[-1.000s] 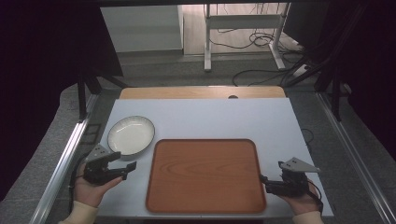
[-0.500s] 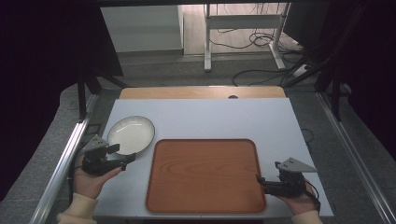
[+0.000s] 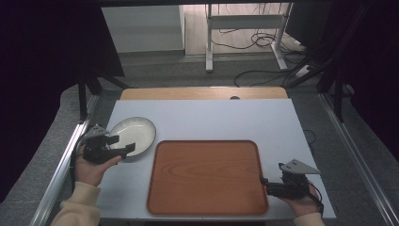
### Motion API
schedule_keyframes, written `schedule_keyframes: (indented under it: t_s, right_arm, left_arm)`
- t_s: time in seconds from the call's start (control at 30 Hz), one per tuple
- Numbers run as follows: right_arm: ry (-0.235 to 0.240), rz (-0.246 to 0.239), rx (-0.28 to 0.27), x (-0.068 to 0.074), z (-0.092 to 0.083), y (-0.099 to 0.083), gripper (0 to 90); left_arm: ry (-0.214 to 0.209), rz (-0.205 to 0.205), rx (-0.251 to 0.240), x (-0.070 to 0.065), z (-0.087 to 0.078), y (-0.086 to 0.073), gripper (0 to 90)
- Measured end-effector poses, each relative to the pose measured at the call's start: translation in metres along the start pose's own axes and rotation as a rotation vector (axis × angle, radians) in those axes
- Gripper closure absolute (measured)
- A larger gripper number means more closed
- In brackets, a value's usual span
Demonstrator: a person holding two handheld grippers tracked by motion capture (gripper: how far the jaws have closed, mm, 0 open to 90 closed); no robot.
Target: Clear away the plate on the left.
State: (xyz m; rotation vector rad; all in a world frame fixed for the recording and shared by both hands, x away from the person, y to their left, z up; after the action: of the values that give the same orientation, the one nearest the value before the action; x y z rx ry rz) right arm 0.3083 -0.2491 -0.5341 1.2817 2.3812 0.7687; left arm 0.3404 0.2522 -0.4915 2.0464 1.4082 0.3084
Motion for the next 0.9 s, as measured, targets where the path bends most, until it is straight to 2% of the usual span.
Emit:
schedule_keyframes:
  t_s: [0.1,0.3,0.53,0.9]
  right_arm:
    - [-0.004,0.0,-0.002,0.0,0.0,0.0,14.9]
    - [-0.007,-0.006,0.006,0.001,0.0,0.0,15.0]
    - [-0.009,-0.009,0.011,0.0,0.001,-0.001,15.0]
    - [-0.011,-0.011,0.02,0.0,0.003,-0.002,15.0]
  left_arm:
    - [0.005,-0.005,-0.007,0.004,0.0,0.003,23.2]
    - [0.01,-0.013,0.017,0.014,0.004,0.009,23.1]
    - [-0.003,-0.05,0.037,0.028,0.011,0.015,22.9]
    - [0.03,-0.08,0.088,0.051,0.026,0.021,22.5]
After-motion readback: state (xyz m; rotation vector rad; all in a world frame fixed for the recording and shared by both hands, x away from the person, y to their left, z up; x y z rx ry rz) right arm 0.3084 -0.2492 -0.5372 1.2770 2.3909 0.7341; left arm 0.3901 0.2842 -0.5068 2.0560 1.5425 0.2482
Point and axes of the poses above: each handheld gripper's, and its own axes: z roughly forward along the jaws, y roughly out of its top, x roughly to its left, the point moved 8 cm from there along z, roughly forward along the jaws, and after that the axes turned 15 degrees about x, right-handed, at the moved point
